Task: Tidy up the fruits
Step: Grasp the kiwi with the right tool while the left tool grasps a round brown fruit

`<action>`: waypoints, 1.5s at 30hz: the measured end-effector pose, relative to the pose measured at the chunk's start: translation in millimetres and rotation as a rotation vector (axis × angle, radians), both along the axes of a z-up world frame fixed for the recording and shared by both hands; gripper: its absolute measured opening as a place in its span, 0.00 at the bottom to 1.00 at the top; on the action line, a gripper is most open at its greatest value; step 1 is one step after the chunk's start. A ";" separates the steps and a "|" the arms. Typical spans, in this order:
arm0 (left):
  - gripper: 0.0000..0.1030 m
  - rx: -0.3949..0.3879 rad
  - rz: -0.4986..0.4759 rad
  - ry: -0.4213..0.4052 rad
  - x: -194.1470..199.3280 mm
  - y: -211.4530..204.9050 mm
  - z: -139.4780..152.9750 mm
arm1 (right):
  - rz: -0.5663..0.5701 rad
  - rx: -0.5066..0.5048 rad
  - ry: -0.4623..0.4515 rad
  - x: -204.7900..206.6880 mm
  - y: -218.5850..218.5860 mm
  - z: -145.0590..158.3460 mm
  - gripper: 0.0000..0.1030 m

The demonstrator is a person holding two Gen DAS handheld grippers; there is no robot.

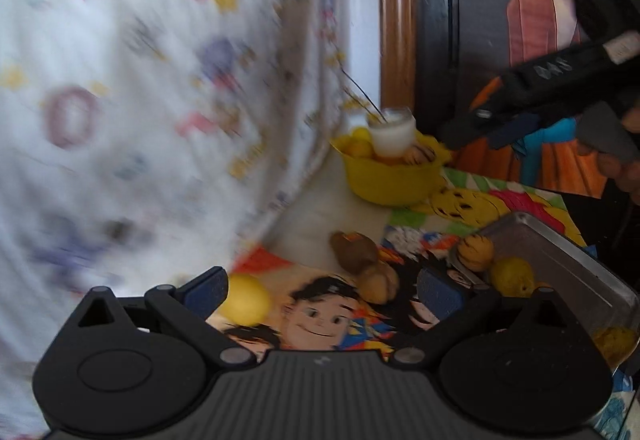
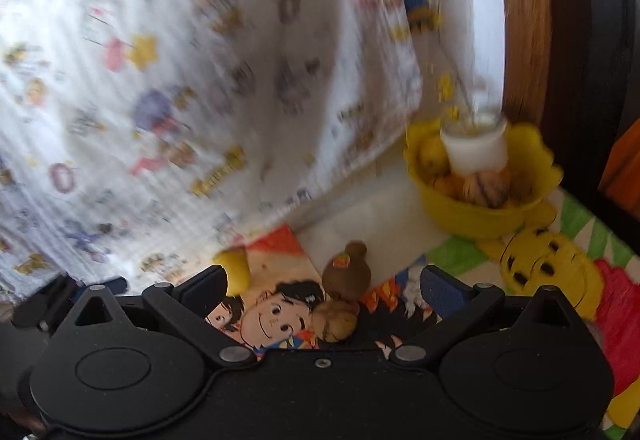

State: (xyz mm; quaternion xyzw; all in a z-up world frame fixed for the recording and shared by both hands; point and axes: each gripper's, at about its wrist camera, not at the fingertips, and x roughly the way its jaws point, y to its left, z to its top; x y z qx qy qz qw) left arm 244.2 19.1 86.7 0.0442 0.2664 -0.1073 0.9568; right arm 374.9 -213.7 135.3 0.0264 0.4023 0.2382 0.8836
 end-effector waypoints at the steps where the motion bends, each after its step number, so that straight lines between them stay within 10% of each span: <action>1: 1.00 -0.012 -0.006 0.015 6.7 -4.5 -5.3 | 0.001 0.000 0.033 11.6 1.8 -5.6 0.99; 19: 0.98 -0.183 0.078 0.108 84.1 -37.2 -88.5 | -0.049 0.043 0.261 130.9 36.7 -113.1 0.80; 45: 0.53 -0.233 0.068 0.164 118.8 -54.5 -117.4 | -0.045 -0.032 0.272 176.8 65.3 -168.5 0.40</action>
